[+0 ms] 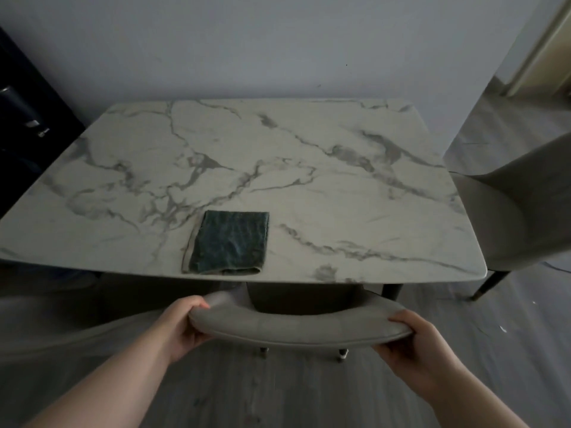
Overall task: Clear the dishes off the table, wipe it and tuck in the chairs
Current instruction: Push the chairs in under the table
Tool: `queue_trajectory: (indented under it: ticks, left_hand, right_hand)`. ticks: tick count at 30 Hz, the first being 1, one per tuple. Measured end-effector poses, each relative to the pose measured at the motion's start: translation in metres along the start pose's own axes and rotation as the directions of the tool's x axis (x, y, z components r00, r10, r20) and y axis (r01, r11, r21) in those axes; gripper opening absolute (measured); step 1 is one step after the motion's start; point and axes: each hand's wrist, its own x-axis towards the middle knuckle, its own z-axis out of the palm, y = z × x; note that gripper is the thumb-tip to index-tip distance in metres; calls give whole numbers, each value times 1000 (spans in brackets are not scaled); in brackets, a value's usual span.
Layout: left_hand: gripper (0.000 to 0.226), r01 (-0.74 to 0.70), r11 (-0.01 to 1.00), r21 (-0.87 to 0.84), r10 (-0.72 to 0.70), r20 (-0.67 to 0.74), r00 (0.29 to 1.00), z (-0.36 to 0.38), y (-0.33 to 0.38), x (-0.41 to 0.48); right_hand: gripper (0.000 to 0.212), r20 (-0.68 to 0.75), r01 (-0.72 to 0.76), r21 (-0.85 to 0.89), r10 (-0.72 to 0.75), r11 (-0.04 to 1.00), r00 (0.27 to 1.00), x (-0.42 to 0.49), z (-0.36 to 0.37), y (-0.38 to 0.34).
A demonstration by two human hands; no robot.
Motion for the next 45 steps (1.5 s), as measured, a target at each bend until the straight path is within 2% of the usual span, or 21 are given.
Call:
queue_trajectory:
  ticks: [7,10,13,15,18,23,27,31,35,37,41,45]
  left_hand:
    - [12,-12,998,-62,1,-172,985,-38,21,-8]
    - [12,-35,993,-114,12,-194,981,-36,32,-12]
    - [12,-83,974,-209,46,-177,983,-34,31,-15]
    - [11,-98,963,-251,53,-180,982,-32,18,-19]
    - [10,-54,979,-199,22,-163,986,-22,0,-27]
    - [8,-71,965,-252,30,-163,986,-19,-4,-39]
    - [6,-122,971,-206,77,-214,974,-34,-5,-40]
    - [8,-128,981,-146,97,-203,974,-48,1,-36]
    - [22,-71,995,77,84,-189,978,-56,3,-35]
    - [27,-67,988,137,93,-191,977,-58,2,-37]
    - [21,-103,984,147,129,-186,974,-58,1,-40]
    - [19,-132,983,132,157,-208,965,-59,1,-44]
  right_hand:
    - [16,52,-79,-18,80,997,995,16,43,29]
    - [16,55,-83,-18,84,996,995,24,52,34]
    - [11,44,-127,-121,133,985,990,28,59,28]
    - [16,10,-174,-204,180,963,984,29,56,19]
    - [27,-62,-227,-261,219,938,974,31,49,4]
    - [14,-136,-293,-315,263,903,955,24,49,7]
    - [16,-114,-325,-312,304,893,946,20,46,28]
    - [18,-109,-299,-341,278,891,954,25,46,34]
    - [20,-136,-279,-372,245,885,960,28,48,38]
    - [25,-146,-286,-401,248,870,958,27,45,39]
    - [30,-198,-323,-521,257,790,946,27,39,36]
    - [23,-234,-285,-547,183,788,955,24,38,32]
